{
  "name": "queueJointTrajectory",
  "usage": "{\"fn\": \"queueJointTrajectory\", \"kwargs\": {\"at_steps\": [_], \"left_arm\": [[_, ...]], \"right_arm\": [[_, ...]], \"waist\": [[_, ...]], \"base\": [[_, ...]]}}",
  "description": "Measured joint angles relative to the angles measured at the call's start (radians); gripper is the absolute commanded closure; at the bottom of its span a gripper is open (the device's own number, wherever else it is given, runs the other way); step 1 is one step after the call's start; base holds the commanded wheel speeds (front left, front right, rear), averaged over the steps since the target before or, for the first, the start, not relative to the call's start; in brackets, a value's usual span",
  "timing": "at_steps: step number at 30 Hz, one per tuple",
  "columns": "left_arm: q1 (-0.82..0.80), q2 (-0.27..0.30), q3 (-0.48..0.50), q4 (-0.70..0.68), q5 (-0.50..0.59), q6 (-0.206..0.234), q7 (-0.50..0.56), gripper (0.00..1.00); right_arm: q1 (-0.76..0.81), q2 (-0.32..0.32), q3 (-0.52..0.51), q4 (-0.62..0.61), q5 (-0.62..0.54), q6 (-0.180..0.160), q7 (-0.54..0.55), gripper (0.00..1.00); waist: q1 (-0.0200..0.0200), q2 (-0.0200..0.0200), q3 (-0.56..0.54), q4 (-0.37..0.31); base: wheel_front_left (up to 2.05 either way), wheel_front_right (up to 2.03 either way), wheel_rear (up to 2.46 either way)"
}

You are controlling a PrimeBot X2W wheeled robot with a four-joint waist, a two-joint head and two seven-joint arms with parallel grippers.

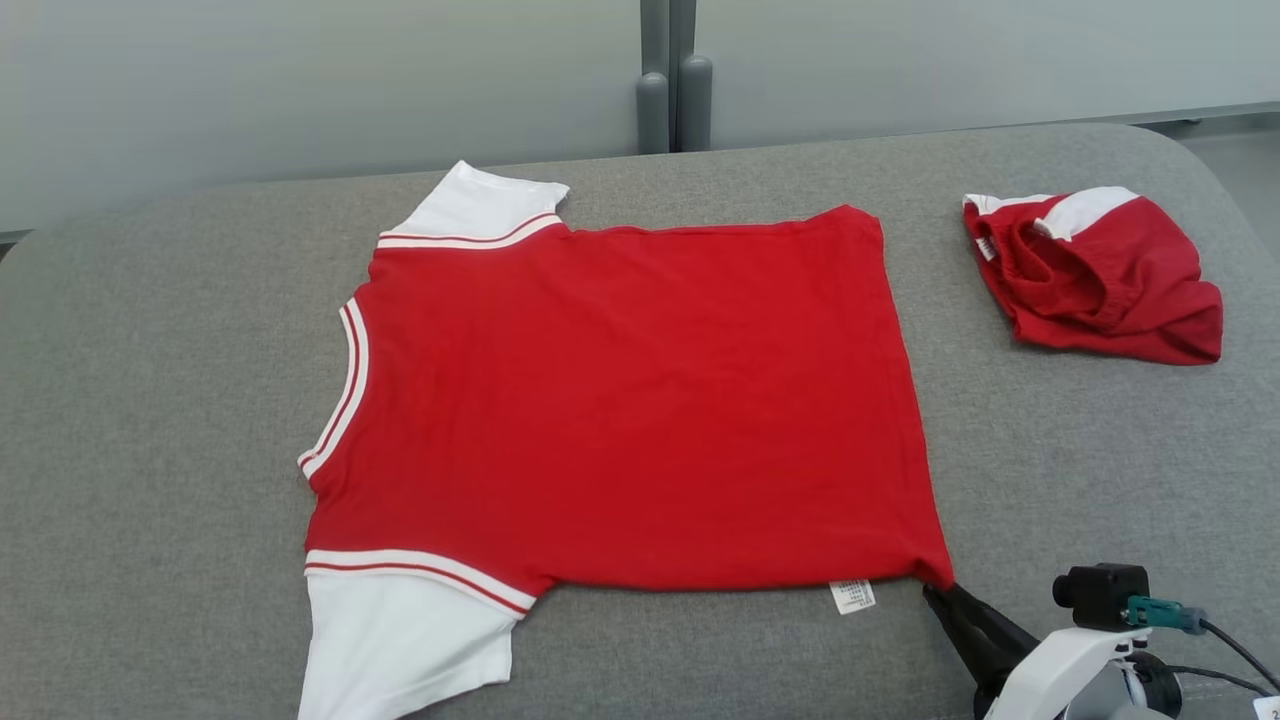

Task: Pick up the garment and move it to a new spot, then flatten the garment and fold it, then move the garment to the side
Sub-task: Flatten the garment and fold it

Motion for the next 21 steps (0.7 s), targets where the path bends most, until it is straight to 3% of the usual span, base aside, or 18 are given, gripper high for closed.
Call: {"fn": "queueJointTrajectory", "kwargs": {"at_steps": [3, 7, 8, 9, 11, 12, 13, 21], "left_arm": [[-0.029, 0.004, 0.002, 0.027, 0.008, 0.0, 0.003, 1.0], [-0.067, 0.005, 0.004, 0.058, 0.015, 0.001, 0.005, 1.0], [-0.074, 0.005, 0.004, 0.066, 0.015, 0.001, 0.006, 0.95], [-0.08, 0.005, 0.004, 0.073, 0.015, 0.001, 0.007, 0.73], [-0.084, 0.005, 0.01, 0.079, 0.015, 0.001, 0.007, 0.41], [-0.085, 0.004, 0.013, 0.082, 0.015, 0.001, 0.007, 0.31], [-0.085, 0.004, 0.016, 0.089, 0.015, 0.001, 0.007, 0.0], [-0.082, 0.003, 0.04, 0.122, 0.01, 0.009, 0.006, 0.0]], "right_arm": [[0.0, 0.004, -0.004, 0.026, -0.002, 0.0, 0.0, 0.69], [-0.005, 0.015, -0.008, 0.045, -0.002, 0.0, 0.0, 0.57], [-0.006, 0.02, -0.009, 0.048, -0.002, 0.0, 0.0, 0.38], [-0.007, 0.023, -0.009, 0.051, -0.002, 0.0, 0.0, 0.04], [-0.013, 0.026, -0.009, 0.053, -0.003, 0.0, 0.0, 0.0], [-0.016, 0.026, -0.01, 0.053, -0.004, 0.0, 0.0, 0.0], [-0.018, 0.026, -0.014, 0.053, -0.006, 0.0, 0.0, 0.0], [-0.017, 0.018, -0.078, 0.056, -0.015, 0.0, 0.0, 0.0]], "waist": [[0.0, 0.0, 0.001, -0.003], [0.0, 0.0, 0.003, -0.003], [0.0, 0.0, 0.003, -0.003], [0.0, 0.0, 0.004, -0.003], [0.0, 0.0, 0.006, -0.005], [0.0, 0.0, 0.008, -0.007], [0.0, 0.0, 0.01, -0.009], [0.0, 0.0, 0.021, -0.017]], "base": [[0.0, 0.0, 0.0], [0.0, 0.0, 0.0], [0.0, 0.0, 0.0], [0.0, 0.0, 0.0], [0.0, 0.0, 0.0], [0.0, 0.0, 0.0], [0.0, 0.0, 0.0], [0.0, 0.0, 0.0]]}}
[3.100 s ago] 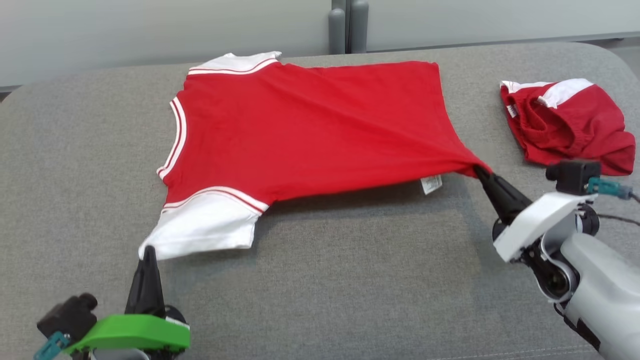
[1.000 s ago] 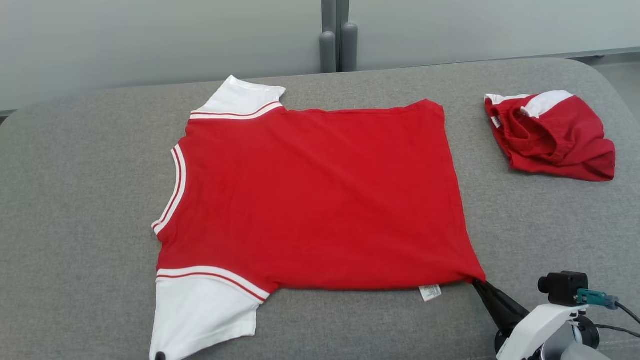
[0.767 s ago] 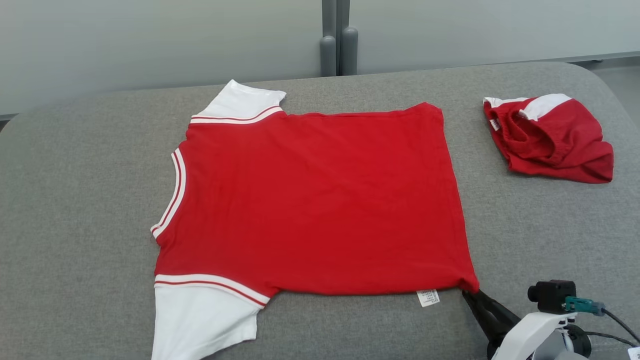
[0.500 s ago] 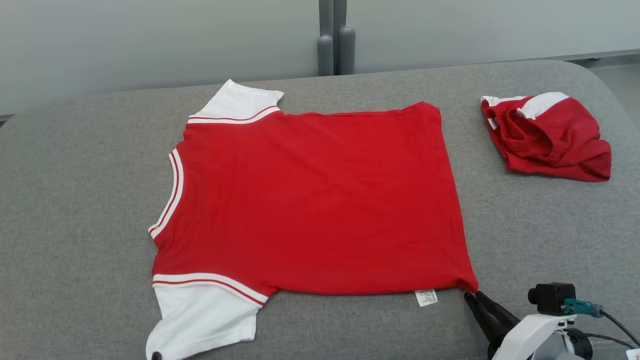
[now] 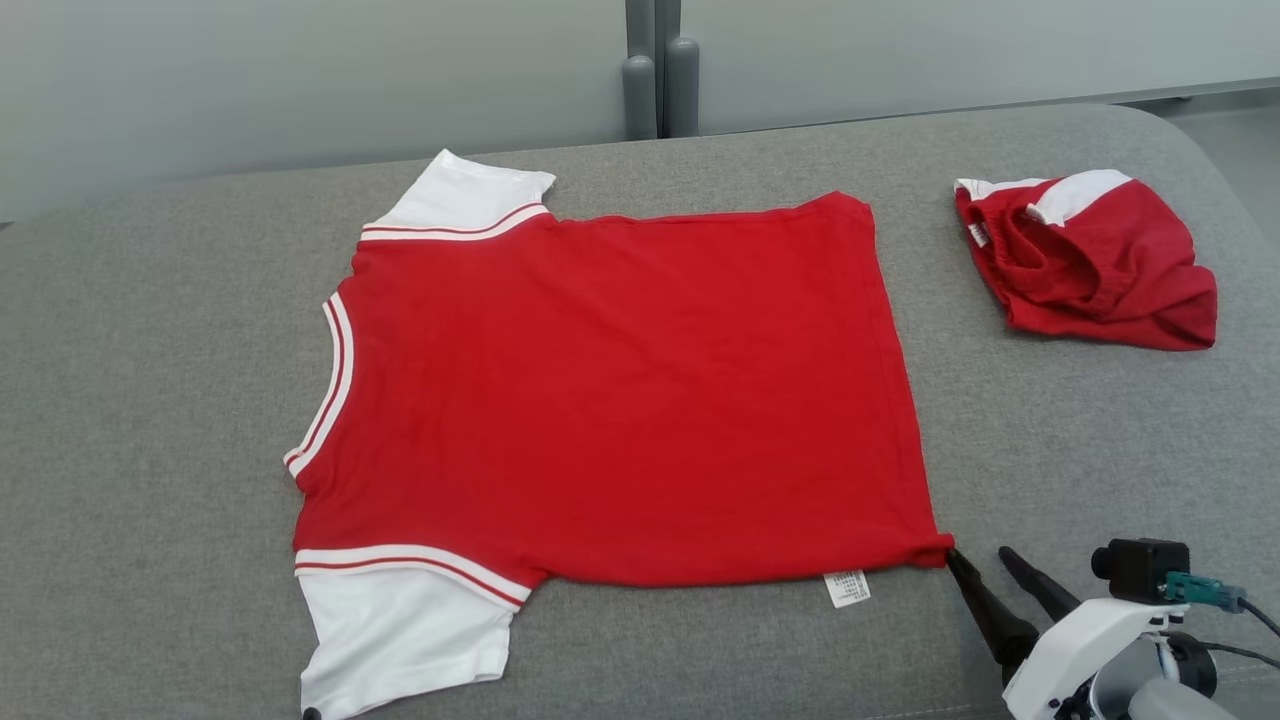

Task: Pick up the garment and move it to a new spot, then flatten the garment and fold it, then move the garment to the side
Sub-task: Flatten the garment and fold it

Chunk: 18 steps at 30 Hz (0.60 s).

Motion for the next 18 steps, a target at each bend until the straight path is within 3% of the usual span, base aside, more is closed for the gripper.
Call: {"fn": "queueJointTrajectory", "kwargs": {"at_steps": [12, 18], "left_arm": [[-0.019, 0.004, 0.025, -0.083, 0.017, 0.0, -0.029, 0.0], [-0.098, 0.025, 0.016, -0.159, 0.076, -0.005, -0.04, 0.0]], "right_arm": [[-0.051, -0.053, -0.137, -0.079, -0.086, -0.012, 0.0, 0.0], [-0.1, -0.053, -0.176, -0.135, -0.162, -0.04, 0.0, 0.0]], "waist": [[0.0, 0.0, -0.008, 0.005], [0.0, 0.0, -0.027, 0.001]], "base": [[0.0, 0.0, 0.0], [0.0, 0.0, 0.0]]}}
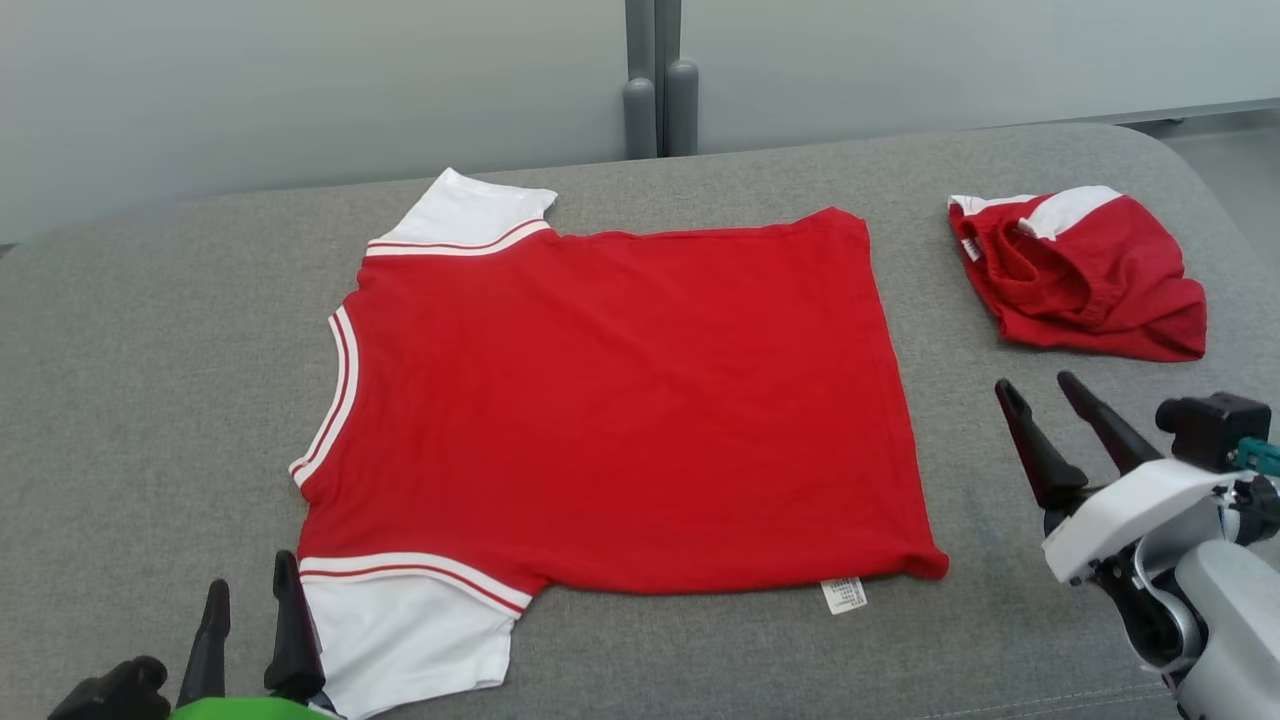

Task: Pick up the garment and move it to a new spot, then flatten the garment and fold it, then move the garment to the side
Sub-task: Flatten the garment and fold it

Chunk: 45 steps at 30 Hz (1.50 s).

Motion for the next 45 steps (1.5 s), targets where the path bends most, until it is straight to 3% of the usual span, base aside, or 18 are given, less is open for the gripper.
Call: {"fn": "queueJointTrajectory", "kwargs": {"at_steps": [6, 11, 17, 25, 32, 45], "left_arm": [[-0.053, 0.002, -0.023, -0.044, 0.073, 0.0, -0.008, 0.0], [-0.078, 0.004, -0.057, -0.053, 0.135, 0.0, -0.008, 0.0], [-0.079, 0.003, -0.07, -0.056, 0.162, 0.0, -0.008, 0.0], [-0.08, 0.0, -0.078, -0.063, 0.193, 0.0, -0.009, 0.0], [-0.079, -0.005, -0.067, -0.071, 0.213, 0.0, -0.009, 0.0], [-0.064, -0.016, -0.054, -0.073, 0.25, 0.001, -0.009, 0.0]], "right_arm": [[-0.049, 0.014, -0.057, -0.073, -0.083, -0.052, 0.0, 0.0], [-0.056, 0.068, -0.101, -0.162, -0.162, -0.103, -0.004, 0.0], [-0.03, 0.123, -0.106, -0.224, -0.217, -0.136, -0.005, 0.0], [0.047, 0.186, -0.098, -0.249, -0.257, -0.14, -0.005, 0.0], [0.087, 0.2, -0.106, -0.26, -0.29, -0.156, -0.005, 0.0], [0.128, 0.224, -0.12, -0.26, -0.322, -0.156, -0.005, 0.0]], "waist": [[0.0, 0.0, -0.022, -0.016], [0.0, 0.0, -0.041, -0.03], [0.0, 0.0, -0.045, -0.037], [0.0, 0.0, -0.048, -0.047], [0.0, 0.0, -0.051, -0.057], [0.0, 0.0, -0.058, -0.06]], "base": [[0.0, 0.0, 0.0], [0.0, 0.0, 0.0], [0.0, 0.0, 0.0], [0.0, 0.0, 0.0], [0.0, 0.0, 0.0], [0.0, 0.0, 0.0]]}}
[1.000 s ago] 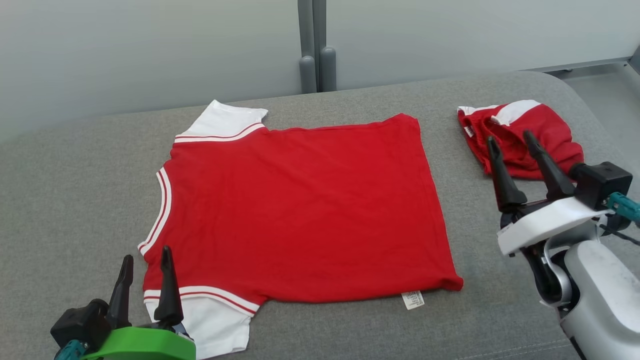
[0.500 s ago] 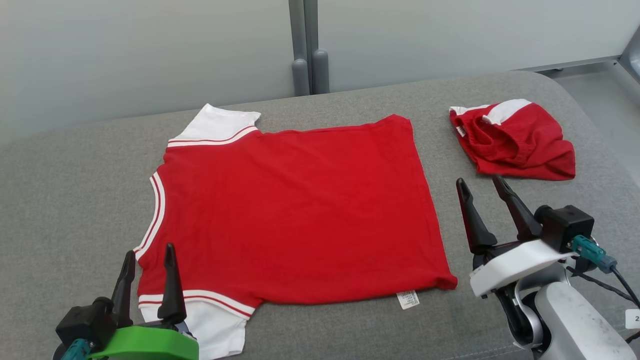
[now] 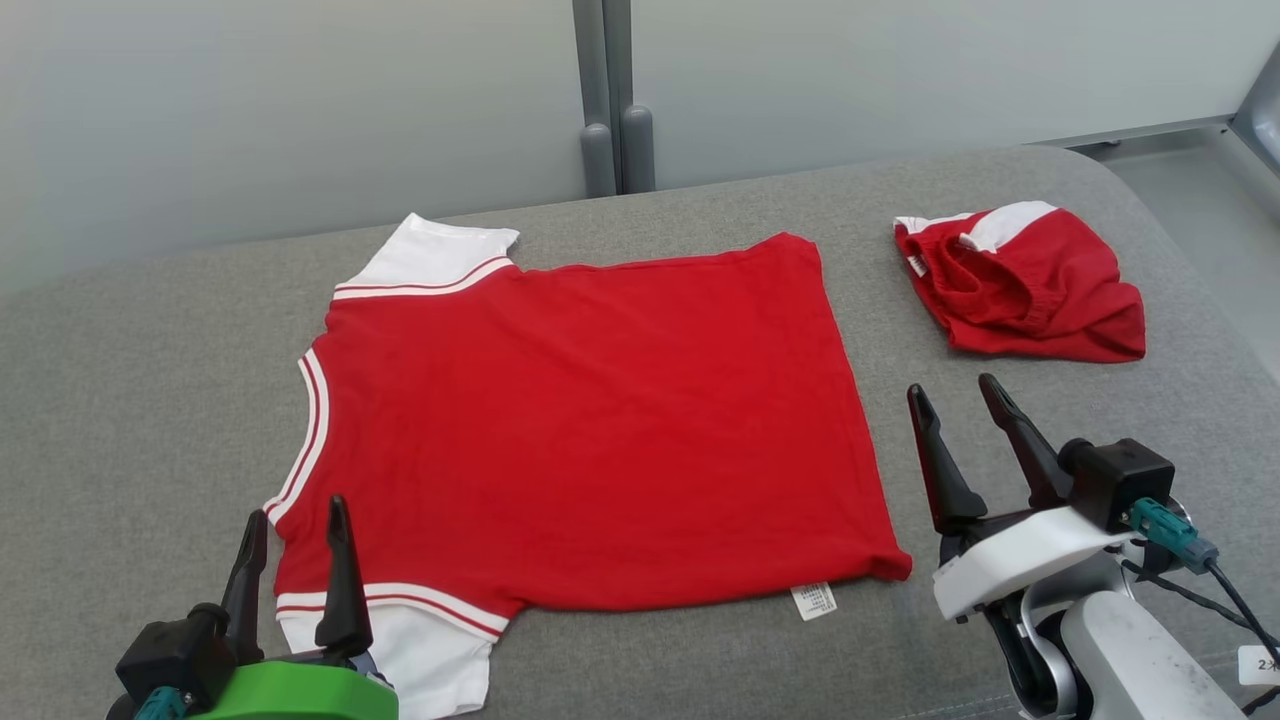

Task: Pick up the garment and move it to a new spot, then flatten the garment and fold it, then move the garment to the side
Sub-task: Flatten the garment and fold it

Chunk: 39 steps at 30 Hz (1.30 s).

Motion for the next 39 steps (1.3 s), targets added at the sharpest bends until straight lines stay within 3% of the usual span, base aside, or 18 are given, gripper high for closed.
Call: {"fn": "queueJointTrajectory", "kwargs": {"at_steps": [26, 39], "left_arm": [[0.059, -0.008, -0.004, 0.038, 0.001, 0.0, -0.002, 0.0], [0.17, -0.009, -0.017, 0.164, -0.146, -0.015, 0.065, 0.0]], "right_arm": [[0.043, 0.02, -0.049, 0.004, -0.043, 0.011, 0.0, 0.0], [0.059, 0.027, -0.064, 0.005, -0.053, 0.022, 0.0, 0.0]], "waist": [[0.0, 0.0, -0.004, 0.05], [0.0, 0.0, 0.022, 0.105]], "base": [[0.0, 0.0, 0.0], [0.0, 0.0, 0.0]]}}
